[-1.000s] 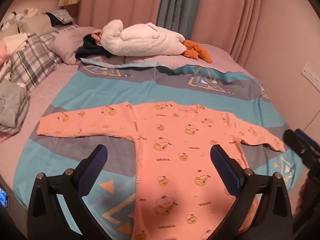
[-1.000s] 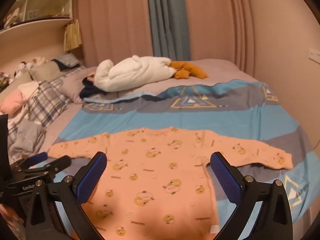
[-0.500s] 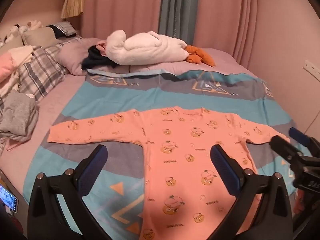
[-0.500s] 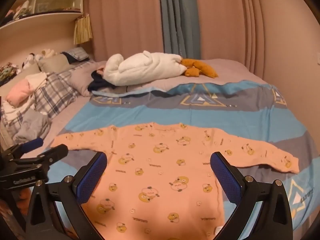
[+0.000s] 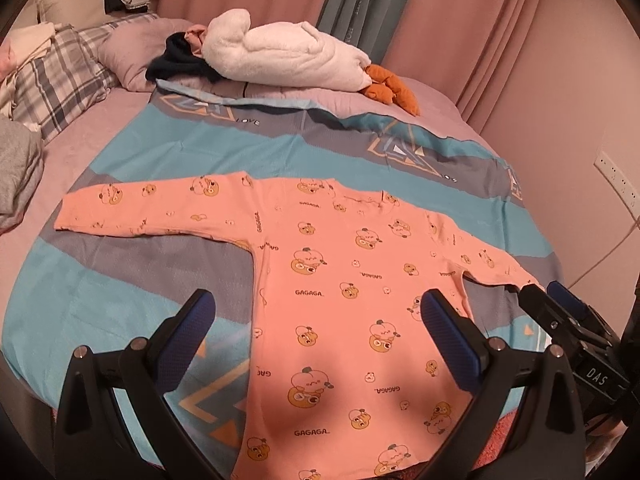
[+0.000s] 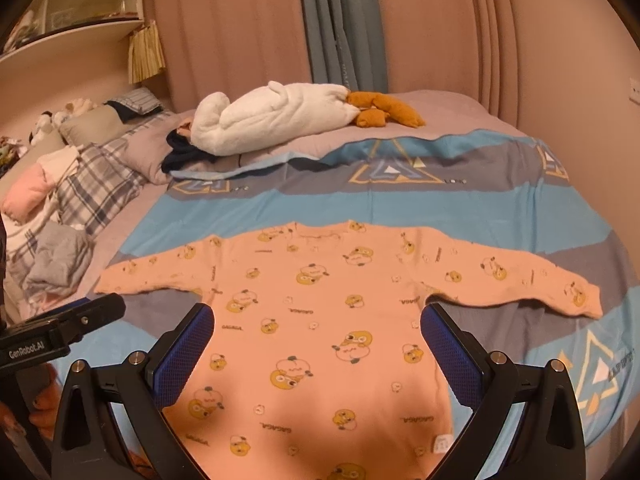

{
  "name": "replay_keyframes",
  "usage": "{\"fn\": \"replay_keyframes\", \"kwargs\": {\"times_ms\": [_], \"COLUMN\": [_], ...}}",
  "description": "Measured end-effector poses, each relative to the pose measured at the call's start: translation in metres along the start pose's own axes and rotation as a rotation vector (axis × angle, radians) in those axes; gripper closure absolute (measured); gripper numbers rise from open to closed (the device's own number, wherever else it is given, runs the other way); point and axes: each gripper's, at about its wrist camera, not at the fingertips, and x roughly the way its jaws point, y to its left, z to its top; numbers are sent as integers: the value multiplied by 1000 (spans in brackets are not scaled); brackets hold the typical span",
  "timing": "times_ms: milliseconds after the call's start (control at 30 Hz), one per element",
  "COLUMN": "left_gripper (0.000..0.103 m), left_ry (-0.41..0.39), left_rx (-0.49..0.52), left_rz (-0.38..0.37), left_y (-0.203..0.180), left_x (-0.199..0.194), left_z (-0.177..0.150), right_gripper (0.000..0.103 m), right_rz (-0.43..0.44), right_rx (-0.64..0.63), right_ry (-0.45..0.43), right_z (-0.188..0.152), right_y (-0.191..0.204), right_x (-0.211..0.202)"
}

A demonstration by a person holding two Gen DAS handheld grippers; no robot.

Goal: Fold small clothes

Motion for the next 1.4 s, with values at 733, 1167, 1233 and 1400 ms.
{"fn": "replay_keyframes", "kwargs": {"times_ms": [733, 1167, 1233, 1400], "left_gripper": [1, 1, 1, 1], "left_ry": [3, 22, 21, 20], "left_rx": [81, 54, 51, 46], "left_rz": [23, 10, 10, 8], "left_y": [-6, -3, -2, -2], "left_x": [2, 5, 4, 3], "left_z": [1, 3, 4, 4], "right_gripper": [1, 1, 1, 1], "right_rz": [-3, 13, 16, 13], "right_rx": [51, 65, 69, 77], "right_ry": [36, 35, 36, 48], "right_z": [0, 1, 1, 2], "right_y": [-7, -7, -8, -10], "right_x": [6, 6, 7, 11]}}
